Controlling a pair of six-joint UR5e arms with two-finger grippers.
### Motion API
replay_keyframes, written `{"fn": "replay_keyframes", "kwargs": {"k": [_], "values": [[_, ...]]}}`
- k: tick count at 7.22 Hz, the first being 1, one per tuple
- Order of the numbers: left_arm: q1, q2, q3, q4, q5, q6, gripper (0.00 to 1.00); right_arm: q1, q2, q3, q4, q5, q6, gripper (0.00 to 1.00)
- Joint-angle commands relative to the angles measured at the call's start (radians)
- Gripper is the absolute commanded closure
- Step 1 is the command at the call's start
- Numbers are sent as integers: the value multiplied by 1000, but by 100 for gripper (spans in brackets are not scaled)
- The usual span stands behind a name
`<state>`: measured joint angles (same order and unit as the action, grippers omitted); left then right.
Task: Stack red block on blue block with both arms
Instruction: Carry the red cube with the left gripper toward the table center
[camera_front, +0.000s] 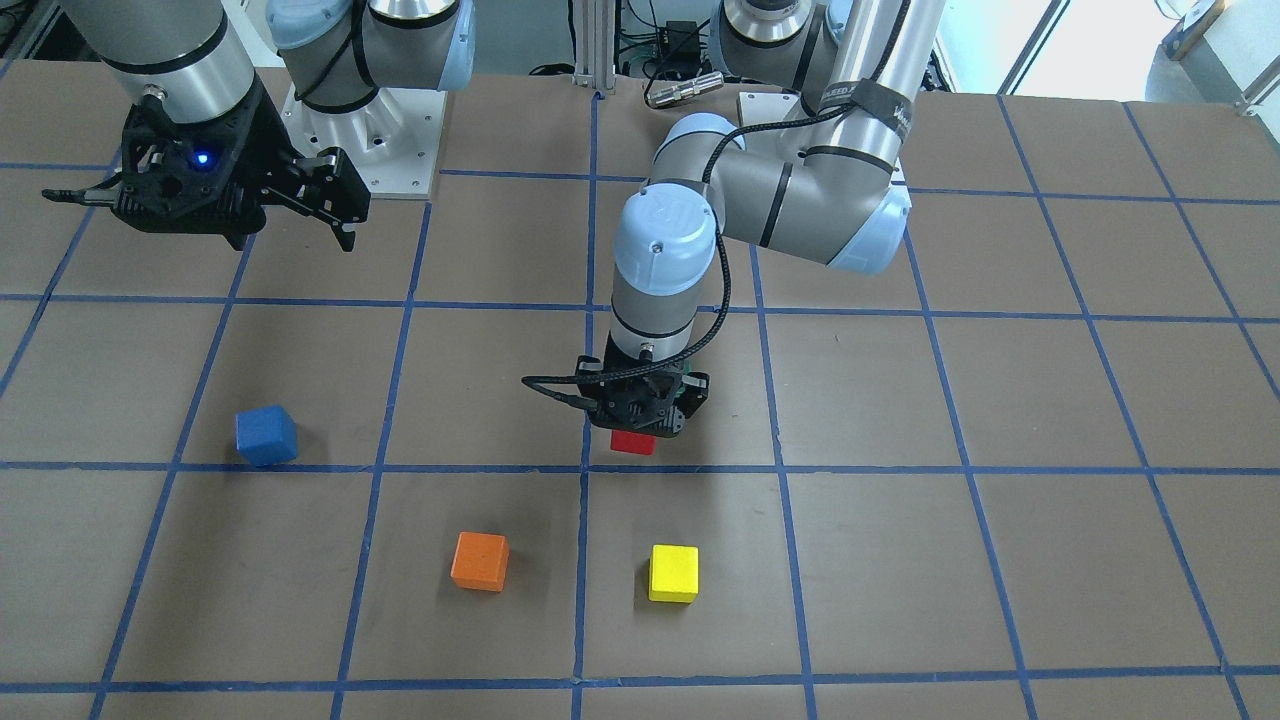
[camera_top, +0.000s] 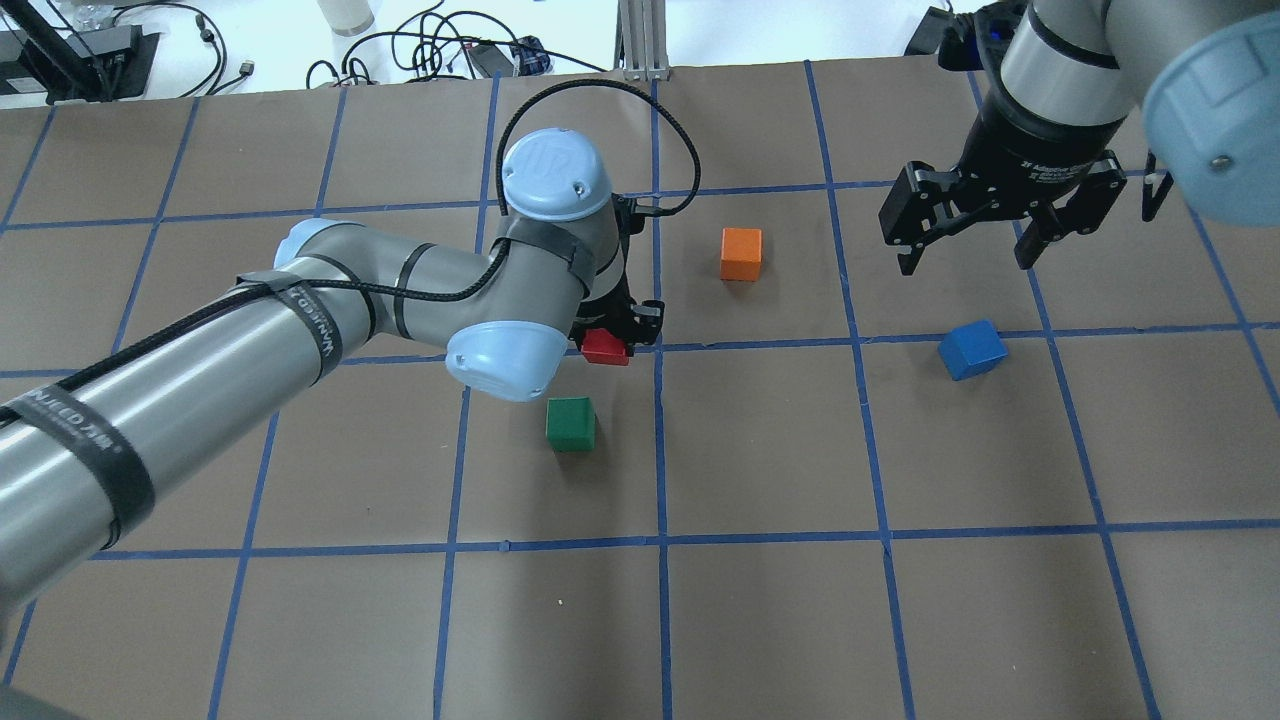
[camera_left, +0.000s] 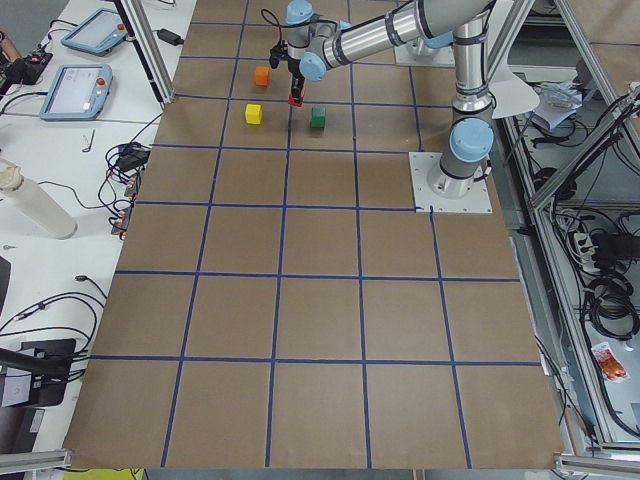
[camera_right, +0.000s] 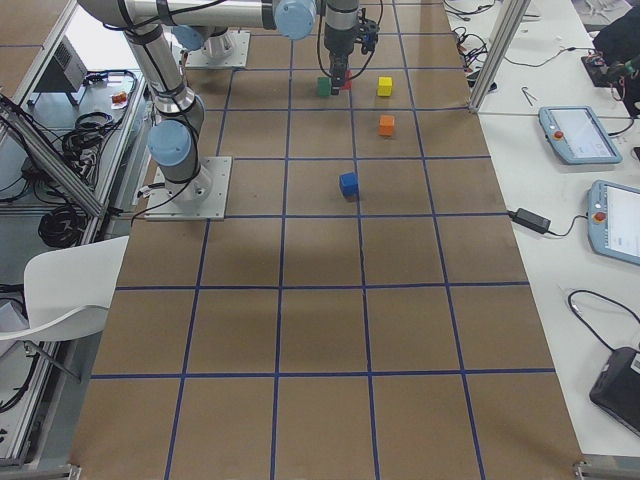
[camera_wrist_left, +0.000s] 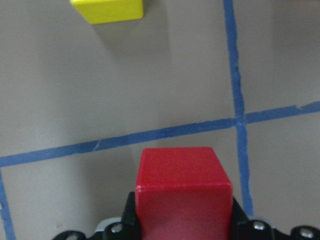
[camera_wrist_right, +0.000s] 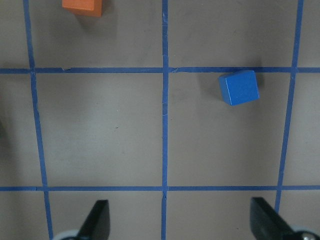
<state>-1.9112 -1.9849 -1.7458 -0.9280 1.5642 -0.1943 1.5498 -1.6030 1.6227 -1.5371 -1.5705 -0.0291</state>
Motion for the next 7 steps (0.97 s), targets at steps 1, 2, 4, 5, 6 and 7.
{"fn": "replay_keyframes", "kwargs": {"k": [1,2,4,5,6,7], "values": [[-29,-105,113,1,-12,-48,78,1,0,-1,-8,-3,0,0],[-38,-132,117,3,-4,-47,77,-2,0,-1,-6,3,-2,0],[-51,-150,108,6,0,-50,0,-4,6,0,-12,4,0,0],[-48,-146,118,3,0,-36,0,-4,8,0,-12,6,-2,0],[-32,-106,118,3,-1,-25,0,-4,9,0,-17,9,0,0],[30,-50,117,-14,-6,69,0,-4,29,0,-9,7,1,0]]}}
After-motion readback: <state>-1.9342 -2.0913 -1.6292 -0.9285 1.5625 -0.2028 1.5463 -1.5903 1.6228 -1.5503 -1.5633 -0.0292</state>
